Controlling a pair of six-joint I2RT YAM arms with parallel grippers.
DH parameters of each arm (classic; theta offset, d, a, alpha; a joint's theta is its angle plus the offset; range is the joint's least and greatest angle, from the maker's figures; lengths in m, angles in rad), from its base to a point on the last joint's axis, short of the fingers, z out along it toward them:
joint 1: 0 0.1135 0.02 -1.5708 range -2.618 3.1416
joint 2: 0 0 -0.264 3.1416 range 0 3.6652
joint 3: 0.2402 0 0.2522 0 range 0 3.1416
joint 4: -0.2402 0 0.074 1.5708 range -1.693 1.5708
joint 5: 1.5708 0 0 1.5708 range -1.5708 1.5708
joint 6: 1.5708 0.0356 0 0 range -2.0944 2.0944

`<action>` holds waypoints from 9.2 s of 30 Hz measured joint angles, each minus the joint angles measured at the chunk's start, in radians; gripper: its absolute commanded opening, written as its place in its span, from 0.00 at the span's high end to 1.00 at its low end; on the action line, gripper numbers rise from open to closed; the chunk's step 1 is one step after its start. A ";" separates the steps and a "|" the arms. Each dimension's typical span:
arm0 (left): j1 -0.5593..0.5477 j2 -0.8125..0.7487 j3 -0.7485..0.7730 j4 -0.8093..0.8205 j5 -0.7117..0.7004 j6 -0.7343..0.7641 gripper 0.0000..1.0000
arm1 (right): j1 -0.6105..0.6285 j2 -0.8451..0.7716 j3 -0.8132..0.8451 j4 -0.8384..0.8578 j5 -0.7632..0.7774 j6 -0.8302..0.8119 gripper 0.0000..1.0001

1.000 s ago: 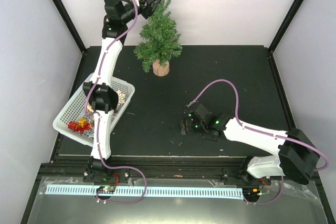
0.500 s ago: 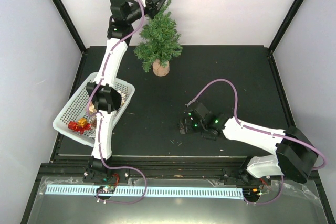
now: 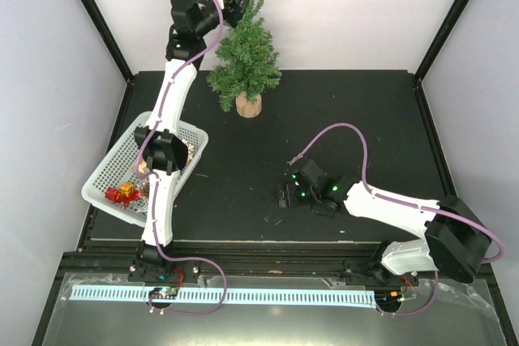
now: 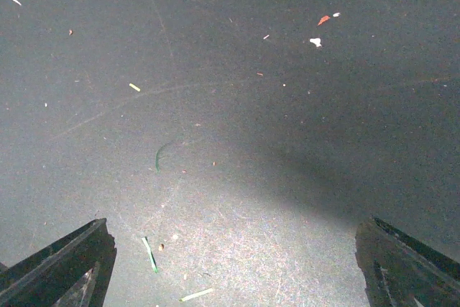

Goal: Decorate the small christmas tree

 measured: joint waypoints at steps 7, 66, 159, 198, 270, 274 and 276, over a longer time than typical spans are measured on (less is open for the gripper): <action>0.005 0.009 0.010 -0.005 -0.052 -0.011 0.62 | -0.001 0.000 -0.003 0.005 0.000 0.000 0.09; -0.152 -0.362 -0.323 -0.169 0.264 -0.237 0.99 | -0.005 -0.515 -0.108 -0.216 0.216 0.064 0.09; 0.433 -1.405 -2.098 -0.694 -0.281 0.746 0.36 | -0.005 -0.839 -0.284 -0.262 0.019 0.110 0.12; 0.420 -1.188 -2.080 -0.292 -0.722 0.353 0.35 | -0.005 -0.852 -0.331 -0.269 0.012 0.137 0.12; 0.478 -1.349 -1.502 -0.763 -0.099 0.615 0.98 | -0.005 -0.803 -0.341 -0.197 -0.027 0.134 0.12; 0.478 -1.444 -1.449 -0.801 -0.039 0.579 0.98 | -0.004 -0.831 -0.306 -0.210 -0.038 0.124 0.15; 0.478 -1.468 -1.404 -0.824 -0.016 0.562 0.98 | 0.008 -0.850 -0.277 -0.224 -0.041 0.109 0.16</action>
